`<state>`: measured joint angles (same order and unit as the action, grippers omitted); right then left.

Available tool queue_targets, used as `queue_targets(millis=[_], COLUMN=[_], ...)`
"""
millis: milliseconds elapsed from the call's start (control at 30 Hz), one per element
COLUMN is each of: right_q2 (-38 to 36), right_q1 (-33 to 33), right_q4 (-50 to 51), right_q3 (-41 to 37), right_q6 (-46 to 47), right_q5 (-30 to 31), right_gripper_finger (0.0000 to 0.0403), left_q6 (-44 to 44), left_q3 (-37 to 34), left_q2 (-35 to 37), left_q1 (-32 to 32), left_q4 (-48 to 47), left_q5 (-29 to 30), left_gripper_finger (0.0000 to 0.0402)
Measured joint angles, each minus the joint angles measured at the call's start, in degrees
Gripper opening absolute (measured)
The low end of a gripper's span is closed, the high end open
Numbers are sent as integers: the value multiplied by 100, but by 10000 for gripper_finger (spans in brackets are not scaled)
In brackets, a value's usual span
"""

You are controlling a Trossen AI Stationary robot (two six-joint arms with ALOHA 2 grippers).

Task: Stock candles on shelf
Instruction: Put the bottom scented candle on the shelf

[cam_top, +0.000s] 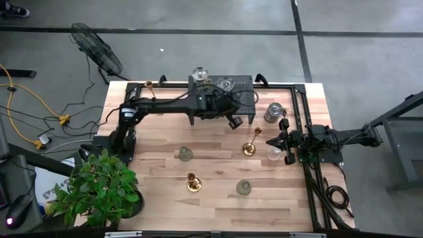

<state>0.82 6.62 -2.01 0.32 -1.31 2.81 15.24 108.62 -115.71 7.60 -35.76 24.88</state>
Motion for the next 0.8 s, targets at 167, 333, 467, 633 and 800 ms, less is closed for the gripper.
queue_targets(millis=[167,333,467,633,800], right_q2=[12,37,42,42,42], right_q1=[1,2,0,2,2], right_q4=[-3,-5,-9,-16,-18], right_q3=[-1,0,0,-2,-2], right_q6=[-1,-1,-1,-1,-1], right_q5=[4,2,2,4,4], right_gripper_finger=[3,3,3,3,3], left_q6=[729,1012,1013,895,741], left_q3=[-355,-433,-440,-441,-455], left_q2=[185,239,235,215,85], left_q1=[-16,-12,-16,-16,67], left_q4=[246,224,226,349,494], left_q5=[460,576,400,311,177], left_gripper_finger=[6,6,6,6,6])
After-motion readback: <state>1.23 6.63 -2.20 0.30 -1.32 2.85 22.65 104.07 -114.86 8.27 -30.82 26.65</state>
